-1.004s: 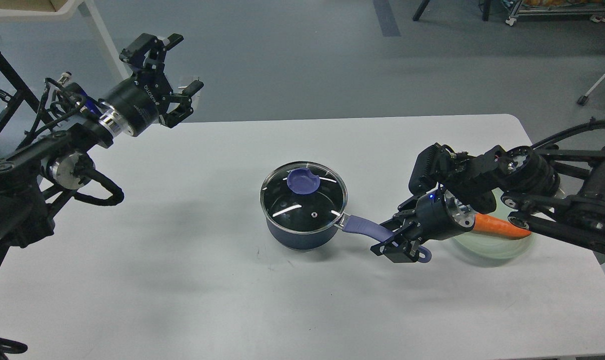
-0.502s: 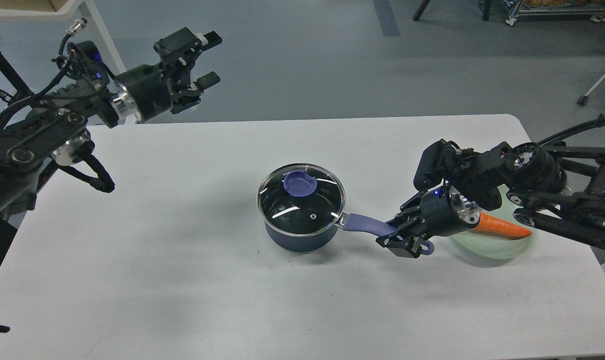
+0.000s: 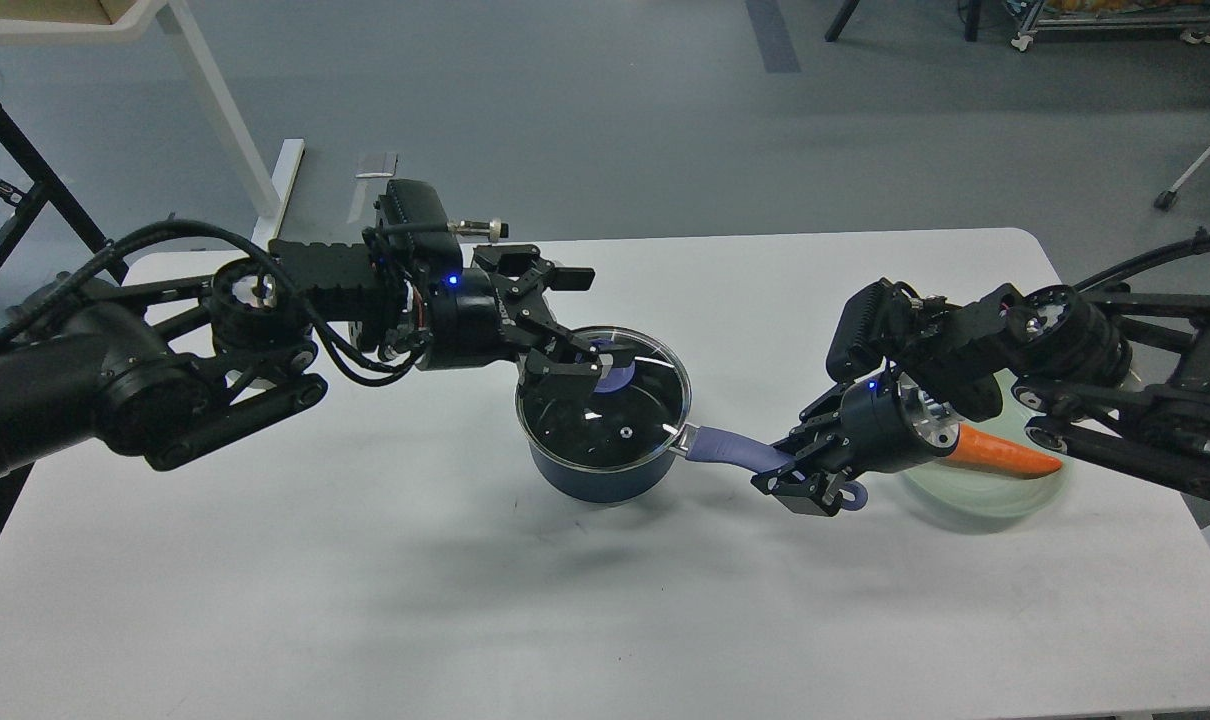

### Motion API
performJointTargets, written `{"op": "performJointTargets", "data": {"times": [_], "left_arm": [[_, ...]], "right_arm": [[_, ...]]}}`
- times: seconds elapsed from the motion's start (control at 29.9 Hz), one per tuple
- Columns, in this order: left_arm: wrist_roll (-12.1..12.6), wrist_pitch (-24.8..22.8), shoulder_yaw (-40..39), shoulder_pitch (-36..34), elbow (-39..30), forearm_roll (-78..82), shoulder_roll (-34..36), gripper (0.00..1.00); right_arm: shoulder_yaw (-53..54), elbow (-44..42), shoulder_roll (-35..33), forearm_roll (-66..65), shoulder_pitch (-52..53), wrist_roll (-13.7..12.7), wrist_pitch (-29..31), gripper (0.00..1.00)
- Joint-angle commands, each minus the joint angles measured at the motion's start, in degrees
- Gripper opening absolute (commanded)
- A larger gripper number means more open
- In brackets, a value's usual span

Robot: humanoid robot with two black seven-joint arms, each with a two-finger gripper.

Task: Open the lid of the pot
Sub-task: 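Reach the left gripper over the pot and grasp the purple lid knob, then lift the glass lid off the pot and lower it beside the pot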

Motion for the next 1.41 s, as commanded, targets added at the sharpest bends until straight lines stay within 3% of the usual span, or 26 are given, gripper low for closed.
{"op": "performJointTargets", "data": {"times": [0.0, 0.64, 0.7, 0.8, 0.87, 1.0, 1.17, 1.37], "left_arm": [[0.0, 2.2, 1.8, -0.3, 4.8, 5.1, -3.1, 0.99], [0.0, 2.2, 4.5, 2.2, 11.4, 4.3, -7.6, 0.96], [0.0, 2.3, 4.5, 2.3, 11.8, 4.2, -7.7, 0.86], [0.0, 2.4, 4.5, 2.4, 11.9, 3.8, -8.0, 0.49], [0.0, 2.7, 4.5, 2.4, 12.0, 3.8, -8.1, 0.37], [0.0, 3.9, 4.5, 2.2, 11.8, 3.8, -8.1, 0.27], [0.0, 6.0, 4.2, 1.8, 10.0, 3.5, -6.3, 0.26], [0.0, 6.4, 4.2, 0.1, 4.4, 1.0, 3.8, 0.27]], "right_arm": [[0.0, 0.0, -0.1, 0.1, -0.1, 0.0, 0.0, 0.27], [0.2, -0.1, -0.2, 0.1, -0.5, 0.0, 0.0, 0.28], [0.2, -0.1, -0.2, 0.1, -0.5, 0.0, 0.0, 0.28], [0.4, -0.1, -0.2, 0.1, -0.5, 0.0, 0.0, 0.28], [0.4, -0.1, -0.2, 0.1, -0.5, 0.0, 0.0, 0.28], [0.4, -0.1, -0.2, 0.1, -0.6, 0.0, 0.0, 0.28], [0.4, -0.1, -0.1, 0.1, -0.6, 0.0, -0.1, 0.28], [0.5, -0.1, -0.1, 0.1, -0.5, 0.0, -0.1, 0.28]]}}
